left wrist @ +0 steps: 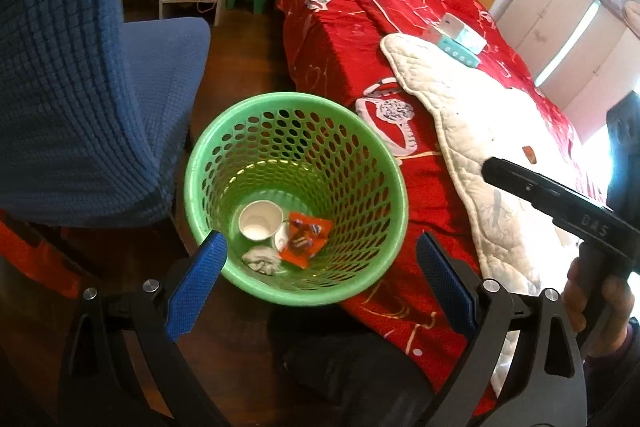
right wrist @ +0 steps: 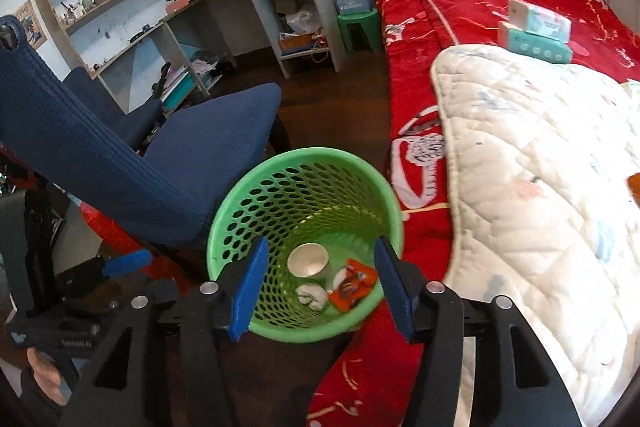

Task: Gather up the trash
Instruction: 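Drop the clear lid and orange wrapper into the green wastebasket, then move the right tool back to the bed and grasp the pink wrapper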

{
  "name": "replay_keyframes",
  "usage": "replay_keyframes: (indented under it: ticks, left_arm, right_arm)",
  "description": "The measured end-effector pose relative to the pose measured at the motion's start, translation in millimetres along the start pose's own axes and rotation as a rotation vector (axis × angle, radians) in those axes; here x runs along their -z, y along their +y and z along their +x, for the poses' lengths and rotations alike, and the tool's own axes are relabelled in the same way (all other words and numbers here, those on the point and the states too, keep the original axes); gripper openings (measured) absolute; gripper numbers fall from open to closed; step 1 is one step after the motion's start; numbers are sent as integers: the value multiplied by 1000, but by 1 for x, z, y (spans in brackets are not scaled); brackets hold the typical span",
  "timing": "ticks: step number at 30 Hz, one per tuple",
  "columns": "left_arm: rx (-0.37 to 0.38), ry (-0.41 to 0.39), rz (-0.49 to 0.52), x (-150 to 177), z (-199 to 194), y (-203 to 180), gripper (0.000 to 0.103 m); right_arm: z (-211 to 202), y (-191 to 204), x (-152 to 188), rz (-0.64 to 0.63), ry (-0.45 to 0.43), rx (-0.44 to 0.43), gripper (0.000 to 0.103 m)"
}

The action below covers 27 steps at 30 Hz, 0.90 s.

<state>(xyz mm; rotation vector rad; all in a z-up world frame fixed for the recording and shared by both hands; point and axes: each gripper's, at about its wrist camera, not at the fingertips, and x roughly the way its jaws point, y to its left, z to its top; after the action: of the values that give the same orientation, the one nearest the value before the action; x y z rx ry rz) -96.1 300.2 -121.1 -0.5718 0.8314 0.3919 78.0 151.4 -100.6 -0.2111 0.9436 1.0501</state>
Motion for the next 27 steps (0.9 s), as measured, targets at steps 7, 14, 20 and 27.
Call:
replay_keyframes:
  ticks: [7, 14, 20, 27]
  left_arm:
    - [27, 5, 48, -3, 3, -27, 94]
    - [65, 20, 110, -3, 12, -64, 94]
    - [96, 41, 168, -1, 21, -96, 94]
    - [129, 59, 231, 0, 30, -132, 94]
  right_arm:
    - [-47, -48, 15, 72, -59, 75, 73]
    - [-96, -105, 36, 158, -104, 193, 82]
    - [-140, -156, 56, 248, -147, 303, 84]
    - [-192, -225, 83, 398, -174, 427, 84]
